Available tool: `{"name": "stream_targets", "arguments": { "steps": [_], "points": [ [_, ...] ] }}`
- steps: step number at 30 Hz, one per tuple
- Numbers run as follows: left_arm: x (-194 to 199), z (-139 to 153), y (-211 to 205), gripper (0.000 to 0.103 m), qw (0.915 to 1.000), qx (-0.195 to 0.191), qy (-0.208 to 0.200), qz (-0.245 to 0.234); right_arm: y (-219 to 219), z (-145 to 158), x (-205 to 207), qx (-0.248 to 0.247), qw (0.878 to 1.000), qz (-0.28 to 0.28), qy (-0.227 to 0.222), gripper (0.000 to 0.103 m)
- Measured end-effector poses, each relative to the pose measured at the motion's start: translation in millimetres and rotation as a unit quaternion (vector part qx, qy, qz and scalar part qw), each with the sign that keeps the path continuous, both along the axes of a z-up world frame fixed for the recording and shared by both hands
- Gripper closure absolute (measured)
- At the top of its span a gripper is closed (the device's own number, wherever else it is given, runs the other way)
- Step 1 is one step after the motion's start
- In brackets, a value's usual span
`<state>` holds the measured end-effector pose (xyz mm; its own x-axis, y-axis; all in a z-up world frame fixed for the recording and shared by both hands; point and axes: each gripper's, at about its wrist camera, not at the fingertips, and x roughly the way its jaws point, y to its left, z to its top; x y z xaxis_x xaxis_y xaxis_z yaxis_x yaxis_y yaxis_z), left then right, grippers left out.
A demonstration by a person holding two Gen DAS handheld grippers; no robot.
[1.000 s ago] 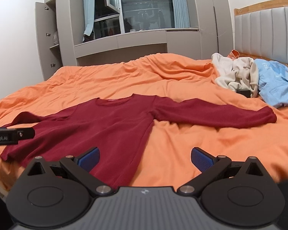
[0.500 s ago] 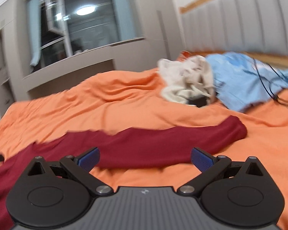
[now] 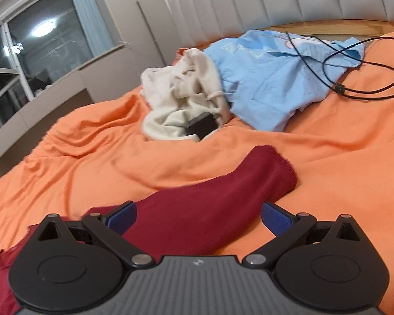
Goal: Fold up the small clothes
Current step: 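Move the right tool to the sleeve cuff and close on it, then lift the sleeve with the right tool and lay it across the shirt body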
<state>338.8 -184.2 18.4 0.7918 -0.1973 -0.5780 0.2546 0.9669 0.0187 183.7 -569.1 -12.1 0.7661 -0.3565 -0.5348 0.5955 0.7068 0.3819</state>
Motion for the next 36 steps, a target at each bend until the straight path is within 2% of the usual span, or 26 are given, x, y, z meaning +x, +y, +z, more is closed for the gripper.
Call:
{"name": "stream_targets", "arguments": {
  "steps": [3,5,8,12,14,15,19,23,27,31,36],
  "points": [
    [7,-6,-3,0.0,1.0,0.007,0.005,0.002,-14,-11,5,0.018,0.999,-0.037,0.014,0.001],
    [11,-11,-5,0.0,0.9998,0.015,0.008,0.002,-25,-22,6,0.052,0.997,-0.06,0.022,0.008],
    [15,-18,-4,0.0,0.9995,0.023,0.021,0.005,-38,-36,5,0.087,0.992,-0.086,0.021,0.026],
    [18,-21,1,0.001,0.9992,0.013,0.035,0.011,-39,-39,7,0.073,0.992,-0.1,0.015,0.05],
    [18,-20,4,0.0,0.9993,0.012,0.034,0.013,-38,-42,11,0.07,0.992,-0.104,0.021,0.066],
    [17,-19,4,0.0,0.9993,0.013,0.033,0.014,-38,-43,12,0.068,0.992,-0.107,0.022,0.08],
    [17,-15,4,0.0,0.9989,0.024,0.033,0.023,-32,-39,13,0.052,0.992,-0.112,0.015,0.097],
    [20,-8,13,0.0,0.9979,0.031,0.043,0.037,-19,-26,13,0.009,0.995,-0.102,0.003,0.099],
    [25,5,34,0.0,0.9972,0.008,0.053,0.051,0,-2,21,-0.041,0.997,-0.07,-0.005,0.1],
    [27,20,58,0.001,0.9968,-0.015,0.043,0.066,29,32,42,-0.079,0.996,-0.019,-0.021,0.1],
    [28,31,88,0.001,0.9953,-0.011,0.029,0.092,84,75,84,-0.126,0.988,0.072,-0.053,0.1]
  ]
}}
